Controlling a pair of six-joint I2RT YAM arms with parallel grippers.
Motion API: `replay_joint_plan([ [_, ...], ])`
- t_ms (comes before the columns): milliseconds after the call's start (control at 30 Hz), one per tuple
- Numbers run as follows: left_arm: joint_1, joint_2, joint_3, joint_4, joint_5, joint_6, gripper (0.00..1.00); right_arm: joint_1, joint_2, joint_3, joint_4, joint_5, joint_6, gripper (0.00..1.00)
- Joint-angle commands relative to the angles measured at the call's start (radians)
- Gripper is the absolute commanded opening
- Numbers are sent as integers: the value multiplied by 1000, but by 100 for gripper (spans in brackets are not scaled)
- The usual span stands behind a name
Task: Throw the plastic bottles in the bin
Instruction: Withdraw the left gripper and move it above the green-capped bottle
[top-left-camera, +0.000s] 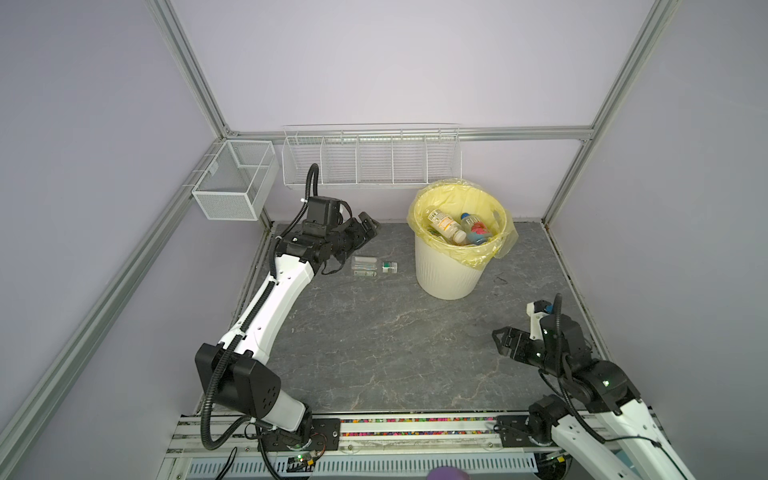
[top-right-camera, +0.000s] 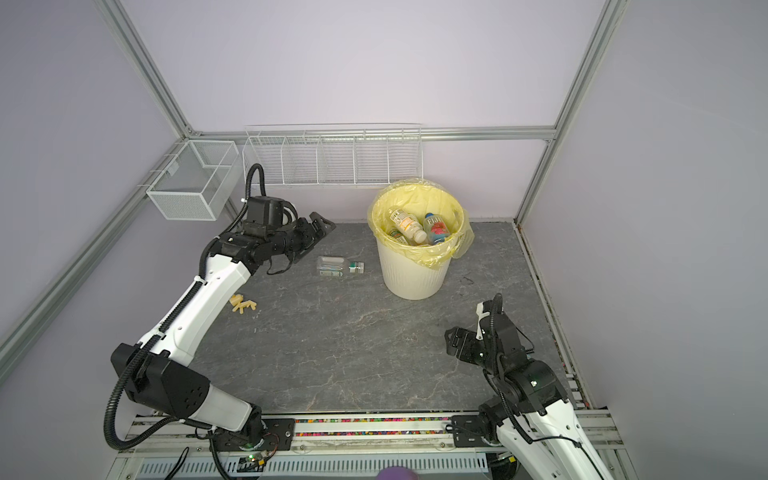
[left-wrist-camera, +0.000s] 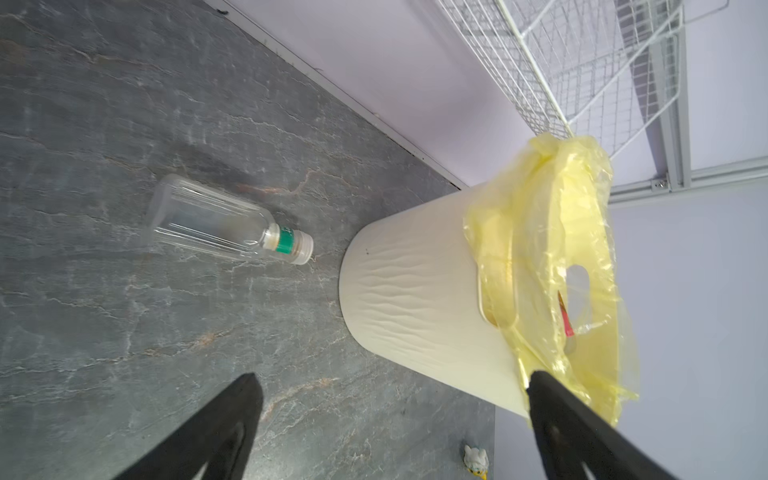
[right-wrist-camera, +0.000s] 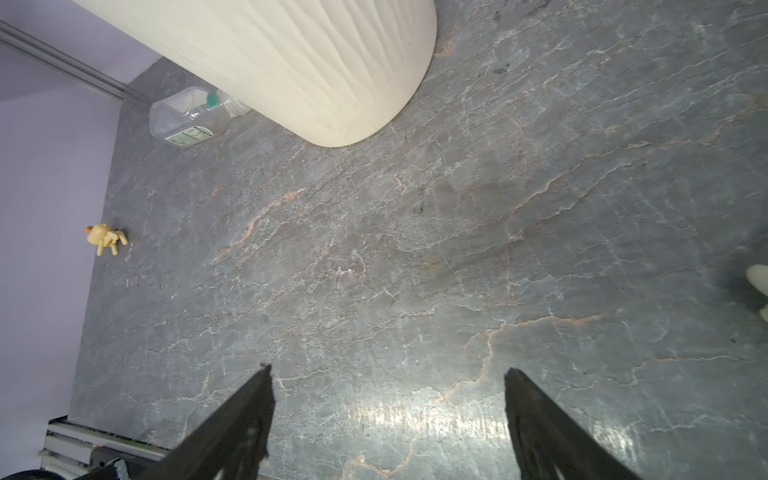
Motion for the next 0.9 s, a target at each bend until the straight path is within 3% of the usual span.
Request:
replay_joint_plan([
  [0,14,9,-20,-11,-69,11,100,7,-20,16,-44,58,13,88],
  [500,22,85,23,-117,-310,-43,100,6,-21,-2,-47,105,20,88],
  [867,21,148,-45,-38,-321,-185,100,7,-28,-13,-38,100,23,88],
])
